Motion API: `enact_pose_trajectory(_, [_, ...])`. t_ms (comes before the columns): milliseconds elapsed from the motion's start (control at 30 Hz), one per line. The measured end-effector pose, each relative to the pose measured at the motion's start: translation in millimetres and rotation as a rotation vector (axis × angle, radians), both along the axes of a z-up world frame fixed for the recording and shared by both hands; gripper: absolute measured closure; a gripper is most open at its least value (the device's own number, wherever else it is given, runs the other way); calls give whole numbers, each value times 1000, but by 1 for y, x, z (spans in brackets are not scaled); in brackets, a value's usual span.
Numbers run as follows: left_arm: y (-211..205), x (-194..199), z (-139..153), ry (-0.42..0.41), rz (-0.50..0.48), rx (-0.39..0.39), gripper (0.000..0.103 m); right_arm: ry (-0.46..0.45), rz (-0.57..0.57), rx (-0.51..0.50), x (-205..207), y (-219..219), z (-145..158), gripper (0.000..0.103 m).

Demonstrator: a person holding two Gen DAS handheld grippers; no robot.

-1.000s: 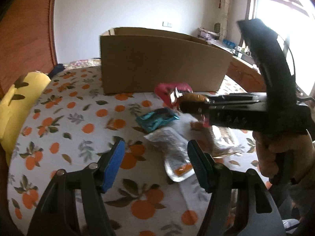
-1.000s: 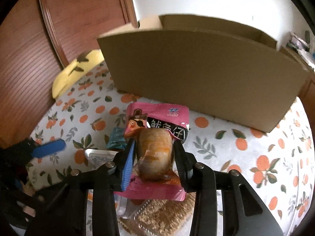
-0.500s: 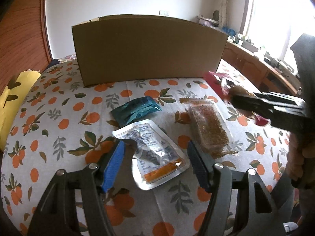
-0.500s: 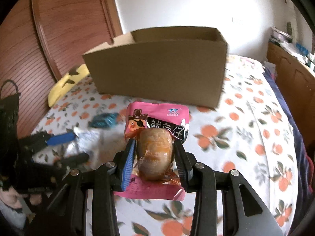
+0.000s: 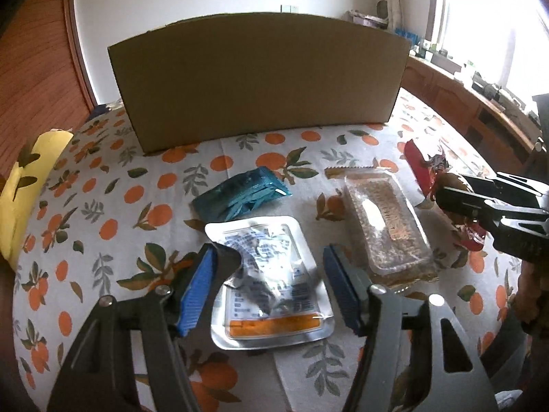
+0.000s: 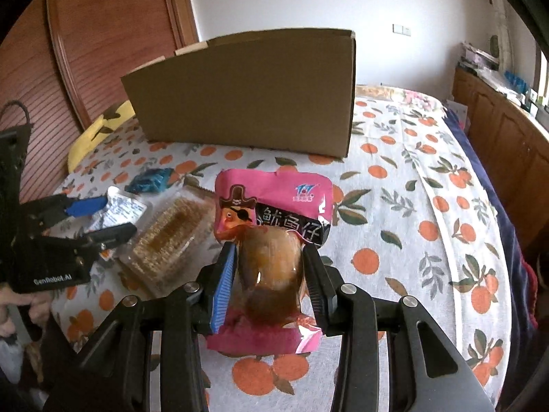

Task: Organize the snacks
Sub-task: 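Close left tool on the clear tray packet with orange strip, then lift both held snacks and carry them toward the cardboard box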

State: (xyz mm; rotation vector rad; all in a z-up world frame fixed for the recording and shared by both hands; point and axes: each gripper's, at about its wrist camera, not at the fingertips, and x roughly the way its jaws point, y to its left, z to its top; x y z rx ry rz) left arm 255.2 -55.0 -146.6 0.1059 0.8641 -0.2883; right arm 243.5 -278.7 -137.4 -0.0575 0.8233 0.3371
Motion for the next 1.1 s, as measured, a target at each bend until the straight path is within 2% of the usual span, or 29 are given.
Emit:
enact_pose_trajectory(267, [4,2,3,-21,-6,25,67,-10,8,-15,1,2,-5,64])
enact_pose_trajectory(367, [5,1,3,-18,-19,27,68,-13,9,-16,1,2,-5,64])
enact_pose_trajectory(633, [-4,-14,16,-80,-56,49,72,-11,8,-11,1,2,-5,64])
enact_pose_trajectory(833, [-1,-19,26,-100,-62,22,79,-11,9,-12,1,2,-5,64])
enact_pose_trajectory(1033, [-2,-17,25,-97,-56,29,79,-10,9,-10,0,2,-6,64])
enact_pose_trajectory(1100, [-5,-16,23,-97,-54,57,78,-11,9,-12,1,2,-6,64])
